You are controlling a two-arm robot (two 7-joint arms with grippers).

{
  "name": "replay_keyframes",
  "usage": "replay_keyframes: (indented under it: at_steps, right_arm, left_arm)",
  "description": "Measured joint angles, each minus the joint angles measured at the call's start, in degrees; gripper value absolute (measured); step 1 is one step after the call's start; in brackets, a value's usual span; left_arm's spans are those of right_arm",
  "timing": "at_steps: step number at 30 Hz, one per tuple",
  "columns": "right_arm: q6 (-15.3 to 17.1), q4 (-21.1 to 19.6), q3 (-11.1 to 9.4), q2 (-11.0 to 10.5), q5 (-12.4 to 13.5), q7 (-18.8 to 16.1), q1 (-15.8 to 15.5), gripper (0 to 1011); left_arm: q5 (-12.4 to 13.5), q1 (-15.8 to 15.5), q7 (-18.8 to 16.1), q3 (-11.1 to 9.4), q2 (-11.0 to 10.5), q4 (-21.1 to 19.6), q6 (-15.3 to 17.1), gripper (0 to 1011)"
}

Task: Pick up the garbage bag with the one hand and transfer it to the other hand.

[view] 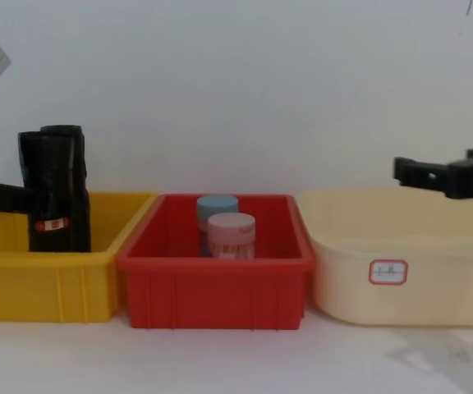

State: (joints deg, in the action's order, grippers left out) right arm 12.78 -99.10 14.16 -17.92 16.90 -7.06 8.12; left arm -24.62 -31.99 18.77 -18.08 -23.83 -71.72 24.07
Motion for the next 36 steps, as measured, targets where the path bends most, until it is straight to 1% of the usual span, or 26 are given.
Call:
replay_keyframes:
  at_steps: [4, 6, 7, 11, 14, 18, 27, 36]
  right_arm:
    - [1.8, 0.7, 0.7, 0.4, 0.4, -1.2, 2.1, 1001]
    - [3.4, 1.3, 1.4, 0.6, 0.8, -2.1, 3.6, 1001]
    - [4.8, 1.8, 1.8, 0.8, 1.1, -2.8, 4.7, 1001]
    - [7.3, 2.9, 2.8, 1.3, 1.6, -3.8, 7.0, 1001]
    - [10.1, 4.5, 4.2, 1.8, 1.8, -4.9, 9.6, 1001]
    - [12.3, 6.1, 5.6, 2.4, 1.9, -5.9, 12.0, 1001]
    - [15.6, 9.5, 8.4, 3.8, 1.5, -7.3, 16.1, 1002]
    - [17.0, 11.8, 10.4, 4.9, 0.4, -8.2, 18.4, 1001]
  left_arm:
    - [0.0, 0.0, 0.0, 0.0, 0.0, 0.0, 0.0, 413]
    - [0.0, 0.0, 0.0, 0.0, 0.0, 0.0, 0.0, 413]
    - [0.0, 0.0, 0.0, 0.0, 0.0, 0.0, 0.0, 413]
    - [0.0, 0.0, 0.0, 0.0, 0.0, 0.0, 0.0, 413]
    - [0.0, 0.0, 0.0, 0.0, 0.0, 0.0, 0.0, 413]
    - [0.0, 0.0, 0.0, 0.0, 0.0, 0.0, 0.0, 413]
    - [0.0, 0.0, 0.0, 0.0, 0.0, 0.0, 0.0, 413]
    - [0.0, 0.0, 0.0, 0.0, 0.0, 0.0, 0.0, 413]
